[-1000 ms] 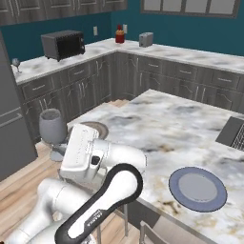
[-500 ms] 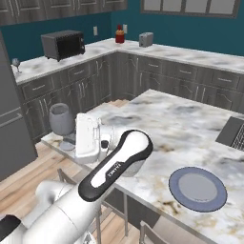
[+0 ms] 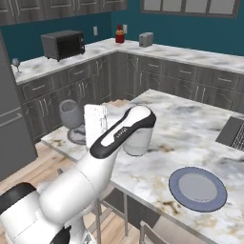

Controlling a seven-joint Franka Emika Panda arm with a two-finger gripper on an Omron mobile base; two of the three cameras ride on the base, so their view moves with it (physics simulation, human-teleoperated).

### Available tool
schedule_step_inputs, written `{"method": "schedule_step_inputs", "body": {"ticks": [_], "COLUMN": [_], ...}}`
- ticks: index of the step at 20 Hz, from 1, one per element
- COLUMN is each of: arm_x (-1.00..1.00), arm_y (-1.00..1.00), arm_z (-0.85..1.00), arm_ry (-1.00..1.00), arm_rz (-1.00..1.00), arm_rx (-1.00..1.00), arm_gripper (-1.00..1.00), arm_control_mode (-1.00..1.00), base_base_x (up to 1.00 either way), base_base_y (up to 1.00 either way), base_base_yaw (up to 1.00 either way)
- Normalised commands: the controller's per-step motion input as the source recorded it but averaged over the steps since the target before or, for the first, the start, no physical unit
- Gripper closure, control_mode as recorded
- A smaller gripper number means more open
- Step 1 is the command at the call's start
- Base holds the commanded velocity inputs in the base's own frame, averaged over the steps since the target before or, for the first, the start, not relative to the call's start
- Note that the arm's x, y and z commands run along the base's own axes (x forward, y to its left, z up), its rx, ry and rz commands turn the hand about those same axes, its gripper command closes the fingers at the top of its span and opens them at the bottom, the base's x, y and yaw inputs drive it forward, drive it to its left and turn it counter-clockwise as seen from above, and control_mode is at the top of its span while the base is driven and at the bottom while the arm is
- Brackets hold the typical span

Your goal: Retrieve the wine glasses from the counter and place one next to each plate.

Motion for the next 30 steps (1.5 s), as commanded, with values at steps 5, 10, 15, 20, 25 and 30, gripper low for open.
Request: {"method": "schedule_step_inputs", "body": {"ticks": [5,10,15,20,25,30], "arm_x": [0.41,0.43,0.29,0.31,0.55,0.53], "arm_y": [0.0,-0.03,-0.16,-0.15,-0.01,-0.01], "arm_z": [0.0,-0.07,-0.26,-0.29,-0.18,-0.23], "arm_ry": [0.0,0.02,0.18,0.14,0.0,0.01], "arm_rz": [-0.31,-0.25,-0.15,-0.09,-0.08,-0.07], "arm_rx": [-0.11,-0.06,0.09,0.11,-0.07,-0.17], "arm_gripper": [1.0,1.0,1.0,1.0,1.0,1.0], "arm_control_mode": [-1.0,-1.0,-1.0,-1.0,-1.0,-1.0], "base_base_x": [0.0,0.0,0.0,0.0,0.0,0.0], "base_base_y": [0.0,0.0,0.0,0.0,0.0,0.0], "base_base_yaw": [0.0,0.0,0.0,0.0,0.0,0.0]}}
